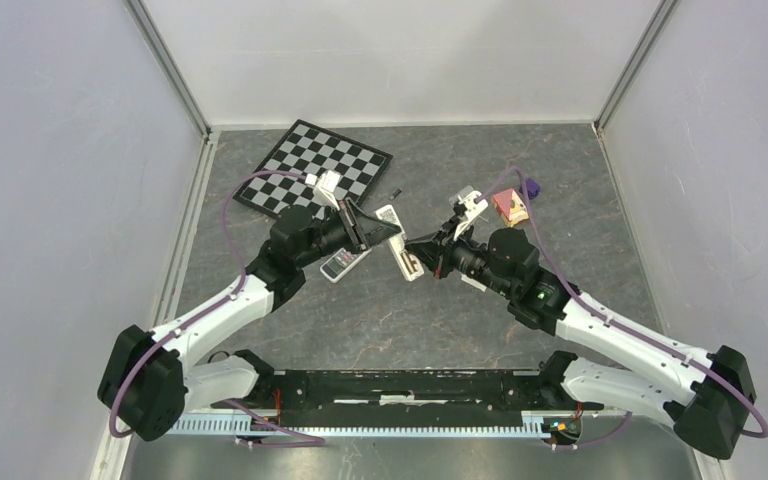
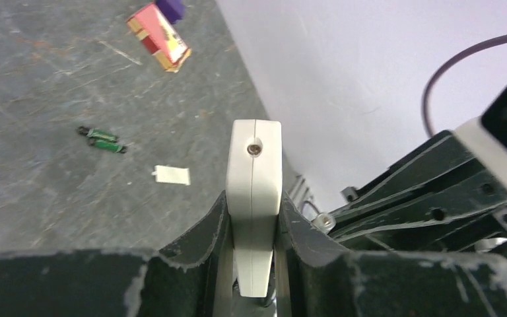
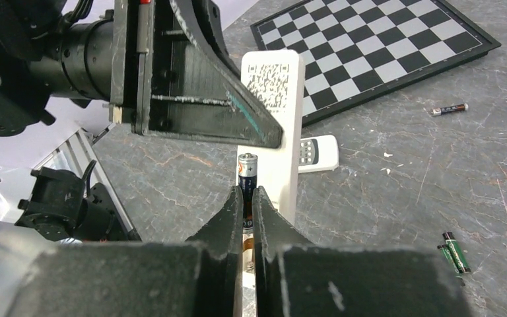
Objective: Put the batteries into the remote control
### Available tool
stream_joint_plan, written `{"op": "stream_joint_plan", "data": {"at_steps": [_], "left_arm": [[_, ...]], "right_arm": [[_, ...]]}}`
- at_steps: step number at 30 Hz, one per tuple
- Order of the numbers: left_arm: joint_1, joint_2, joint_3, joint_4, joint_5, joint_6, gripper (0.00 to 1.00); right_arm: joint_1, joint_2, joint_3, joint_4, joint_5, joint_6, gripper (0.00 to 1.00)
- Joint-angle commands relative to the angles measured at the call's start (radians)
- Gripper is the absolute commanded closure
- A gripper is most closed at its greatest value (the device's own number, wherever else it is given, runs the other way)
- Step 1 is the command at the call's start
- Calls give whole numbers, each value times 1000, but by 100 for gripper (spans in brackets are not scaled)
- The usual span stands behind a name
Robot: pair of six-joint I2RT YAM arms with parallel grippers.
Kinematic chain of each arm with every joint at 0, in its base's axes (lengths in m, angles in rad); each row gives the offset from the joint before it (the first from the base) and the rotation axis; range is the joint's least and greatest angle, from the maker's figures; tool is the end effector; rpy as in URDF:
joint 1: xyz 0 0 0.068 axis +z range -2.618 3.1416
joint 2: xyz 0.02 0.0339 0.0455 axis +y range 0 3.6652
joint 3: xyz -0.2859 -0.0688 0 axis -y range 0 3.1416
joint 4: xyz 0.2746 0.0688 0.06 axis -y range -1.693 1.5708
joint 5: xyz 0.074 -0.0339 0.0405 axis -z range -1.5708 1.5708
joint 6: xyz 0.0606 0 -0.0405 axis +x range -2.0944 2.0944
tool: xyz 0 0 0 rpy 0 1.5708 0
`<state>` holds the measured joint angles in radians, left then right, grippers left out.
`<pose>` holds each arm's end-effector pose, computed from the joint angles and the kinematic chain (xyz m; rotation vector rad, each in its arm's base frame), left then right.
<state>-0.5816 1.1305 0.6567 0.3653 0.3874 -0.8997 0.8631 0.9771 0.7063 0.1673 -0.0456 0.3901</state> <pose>0.2374 -0.1835 0.2861 0.0285 1.8876 -1.3945 0.1764 0.2104 0.3209 -0.4503 1.7131 0.9689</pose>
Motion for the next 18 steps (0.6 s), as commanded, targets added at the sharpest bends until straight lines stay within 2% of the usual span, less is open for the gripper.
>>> {"op": "stream_joint_plan", "data": {"at_steps": [1,12,18], "left_arm": [[5,17,23,211,77,-163,98],[5,3,18,234,65,-192,98],[4,3,24,235,59,-240,98]], "right_arm": [[0,-38,-15,41,-33,-9,95],[1,-52,-8,-15,-25,-37,95],[1,-53,-11,-27,-29,-50,92]]}}
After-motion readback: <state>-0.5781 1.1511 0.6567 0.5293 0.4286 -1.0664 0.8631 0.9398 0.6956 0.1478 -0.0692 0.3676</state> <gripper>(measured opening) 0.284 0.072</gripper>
